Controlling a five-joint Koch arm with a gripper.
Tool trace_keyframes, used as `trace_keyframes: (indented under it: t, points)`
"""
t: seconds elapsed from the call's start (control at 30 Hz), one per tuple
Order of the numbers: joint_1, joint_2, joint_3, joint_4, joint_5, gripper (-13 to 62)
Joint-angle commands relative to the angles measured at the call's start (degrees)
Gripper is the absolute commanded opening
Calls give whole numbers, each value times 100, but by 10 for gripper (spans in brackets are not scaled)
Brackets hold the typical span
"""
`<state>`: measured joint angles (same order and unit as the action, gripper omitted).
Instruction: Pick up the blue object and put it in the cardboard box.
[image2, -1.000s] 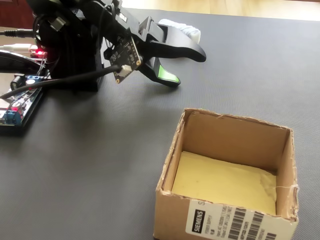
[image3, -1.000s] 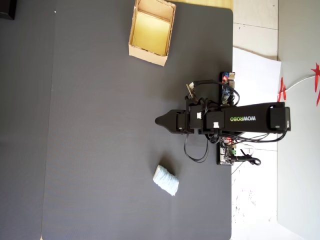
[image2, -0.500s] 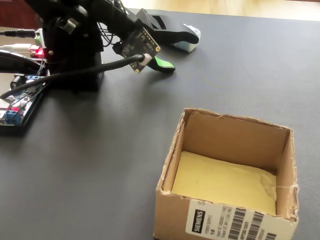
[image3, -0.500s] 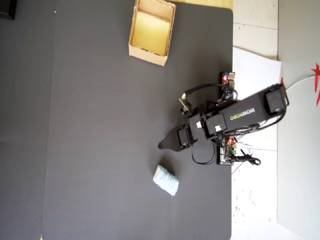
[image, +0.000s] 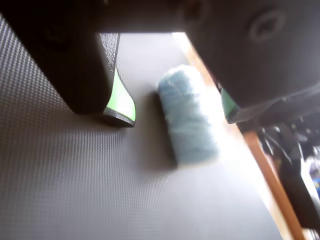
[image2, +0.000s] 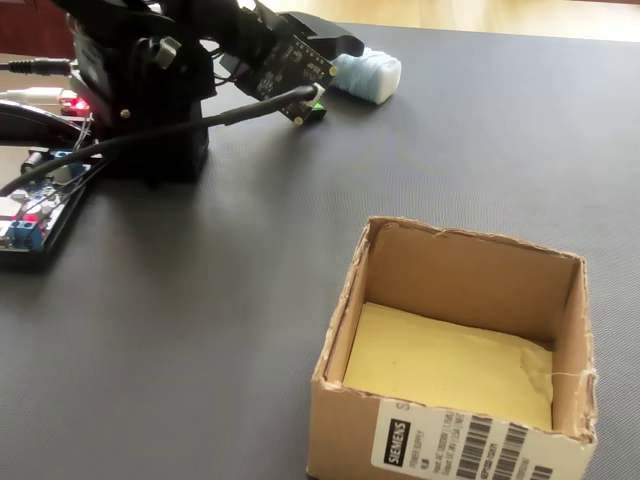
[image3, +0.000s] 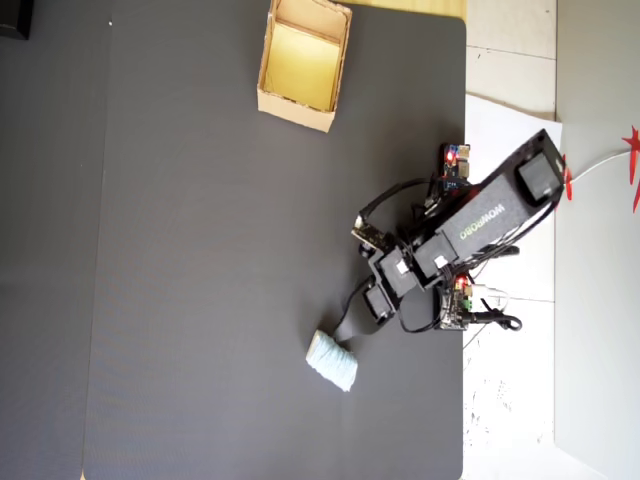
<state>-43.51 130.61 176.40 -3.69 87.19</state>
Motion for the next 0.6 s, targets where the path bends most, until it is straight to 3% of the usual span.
trace_keyframes:
  t: [0.0, 0.27, 0.57]
  points:
    - [-202, 466, 158, 431, 220, 336]
    - [-527, 413, -325, 431, 431, 330]
    - [-545, -413, -1371, 721, 439, 331]
